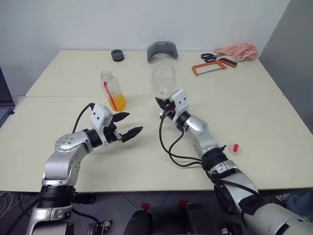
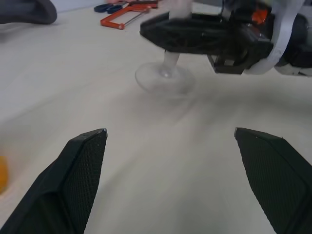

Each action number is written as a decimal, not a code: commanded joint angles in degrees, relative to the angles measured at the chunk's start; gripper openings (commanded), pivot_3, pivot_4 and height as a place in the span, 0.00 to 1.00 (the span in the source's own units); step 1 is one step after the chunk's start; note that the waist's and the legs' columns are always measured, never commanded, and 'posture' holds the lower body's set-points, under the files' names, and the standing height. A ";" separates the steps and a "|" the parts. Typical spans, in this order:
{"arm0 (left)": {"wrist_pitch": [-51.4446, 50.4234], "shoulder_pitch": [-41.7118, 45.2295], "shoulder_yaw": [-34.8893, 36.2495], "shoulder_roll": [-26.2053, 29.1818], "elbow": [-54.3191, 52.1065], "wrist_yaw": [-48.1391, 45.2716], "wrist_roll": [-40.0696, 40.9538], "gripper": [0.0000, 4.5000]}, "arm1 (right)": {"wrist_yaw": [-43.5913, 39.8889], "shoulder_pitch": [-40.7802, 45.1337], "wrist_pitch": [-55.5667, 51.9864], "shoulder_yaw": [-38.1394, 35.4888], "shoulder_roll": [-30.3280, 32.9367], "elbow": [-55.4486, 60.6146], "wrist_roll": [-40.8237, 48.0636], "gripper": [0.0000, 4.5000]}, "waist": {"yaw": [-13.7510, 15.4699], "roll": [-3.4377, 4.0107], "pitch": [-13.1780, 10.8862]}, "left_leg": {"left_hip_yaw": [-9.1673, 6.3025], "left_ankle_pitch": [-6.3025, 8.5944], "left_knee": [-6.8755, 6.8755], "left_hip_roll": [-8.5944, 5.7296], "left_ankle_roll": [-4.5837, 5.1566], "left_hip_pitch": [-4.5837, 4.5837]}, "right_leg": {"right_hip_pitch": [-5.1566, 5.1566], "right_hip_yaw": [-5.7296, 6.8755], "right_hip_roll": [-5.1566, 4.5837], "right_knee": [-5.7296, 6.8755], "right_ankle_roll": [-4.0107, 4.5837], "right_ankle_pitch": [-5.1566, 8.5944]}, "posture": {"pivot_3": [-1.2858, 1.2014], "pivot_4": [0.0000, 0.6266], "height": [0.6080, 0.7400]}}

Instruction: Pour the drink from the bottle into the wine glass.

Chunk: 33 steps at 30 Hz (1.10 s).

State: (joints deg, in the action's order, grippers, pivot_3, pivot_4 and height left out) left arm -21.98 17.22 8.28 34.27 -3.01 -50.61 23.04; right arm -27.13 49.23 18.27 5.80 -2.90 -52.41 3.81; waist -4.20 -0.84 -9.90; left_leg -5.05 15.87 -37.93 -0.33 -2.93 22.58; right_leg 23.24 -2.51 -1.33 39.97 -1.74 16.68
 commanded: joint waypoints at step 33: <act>-3.18 1.51 2.79 1.81 -9.97 3.96 5.56 1.00 | -3.46 -5.24 1.56 -2.24 1.84 3.55 -0.81 0.99 | -0.55 0.00 -0.01 | 0.02 -0.01 0.04 0.07 -0.01 -0.03 | 0.02 -0.01 0.08 0.03 0.00 0.00 | 0.52 0.24 1.00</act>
State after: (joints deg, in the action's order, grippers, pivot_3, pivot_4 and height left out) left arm -25.80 18.58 9.43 36.07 -9.97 -46.85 27.16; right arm -29.93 43.79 19.92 4.06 -1.26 -52.13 2.15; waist -4.74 -0.85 -9.90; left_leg -5.03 15.86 -37.89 -0.25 -2.94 22.55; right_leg 23.26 -2.52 -1.25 40.00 -1.74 16.68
